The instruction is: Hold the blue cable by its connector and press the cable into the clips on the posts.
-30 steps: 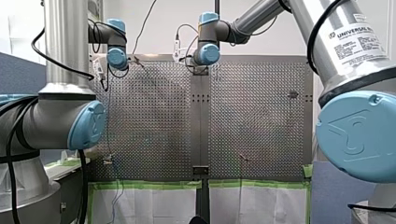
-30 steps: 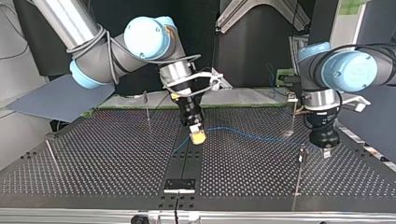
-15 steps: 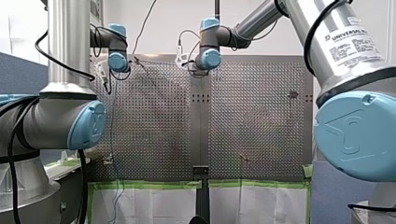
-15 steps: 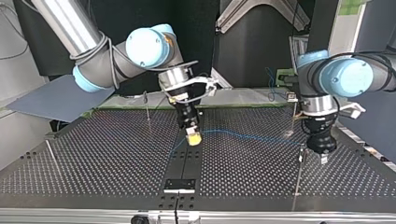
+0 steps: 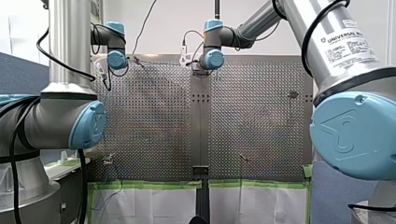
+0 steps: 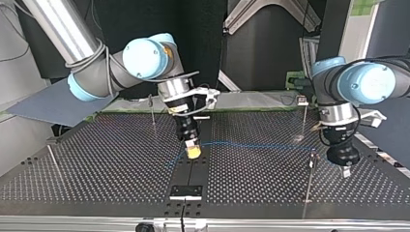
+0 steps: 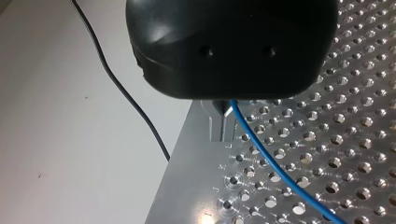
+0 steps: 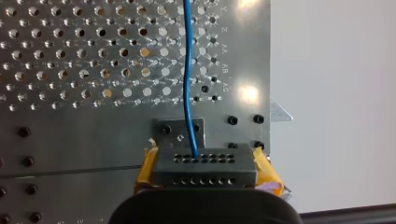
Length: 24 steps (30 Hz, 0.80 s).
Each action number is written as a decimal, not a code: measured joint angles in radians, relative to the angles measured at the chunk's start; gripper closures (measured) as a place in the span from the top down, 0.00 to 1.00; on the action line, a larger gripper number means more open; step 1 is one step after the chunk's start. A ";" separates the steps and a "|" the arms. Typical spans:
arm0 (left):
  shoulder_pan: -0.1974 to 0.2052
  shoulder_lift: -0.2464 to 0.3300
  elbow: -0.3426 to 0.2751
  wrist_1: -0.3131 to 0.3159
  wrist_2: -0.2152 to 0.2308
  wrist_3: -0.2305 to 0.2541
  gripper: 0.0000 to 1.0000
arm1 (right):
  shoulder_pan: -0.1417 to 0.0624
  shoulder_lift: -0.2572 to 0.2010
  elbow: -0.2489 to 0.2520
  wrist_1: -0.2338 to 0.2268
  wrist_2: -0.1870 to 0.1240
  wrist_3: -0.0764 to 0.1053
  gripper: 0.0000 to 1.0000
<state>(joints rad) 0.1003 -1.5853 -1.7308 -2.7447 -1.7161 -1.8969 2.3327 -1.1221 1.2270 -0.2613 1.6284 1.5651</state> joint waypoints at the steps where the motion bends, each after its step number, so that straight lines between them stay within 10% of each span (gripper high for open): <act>1: 0.001 -0.002 0.000 0.001 0.000 0.000 0.00 | -0.001 0.000 0.000 0.000 0.000 0.000 0.00; 24: 0.020 -0.062 0.025 0.051 0.051 -0.048 0.00 | -0.021 0.062 -0.078 0.005 -0.031 0.006 0.00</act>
<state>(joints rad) 0.1208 -1.6470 -1.7057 -2.6938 -1.6655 -1.9449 2.3121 -1.0598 1.1491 -0.2560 1.5969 1.5709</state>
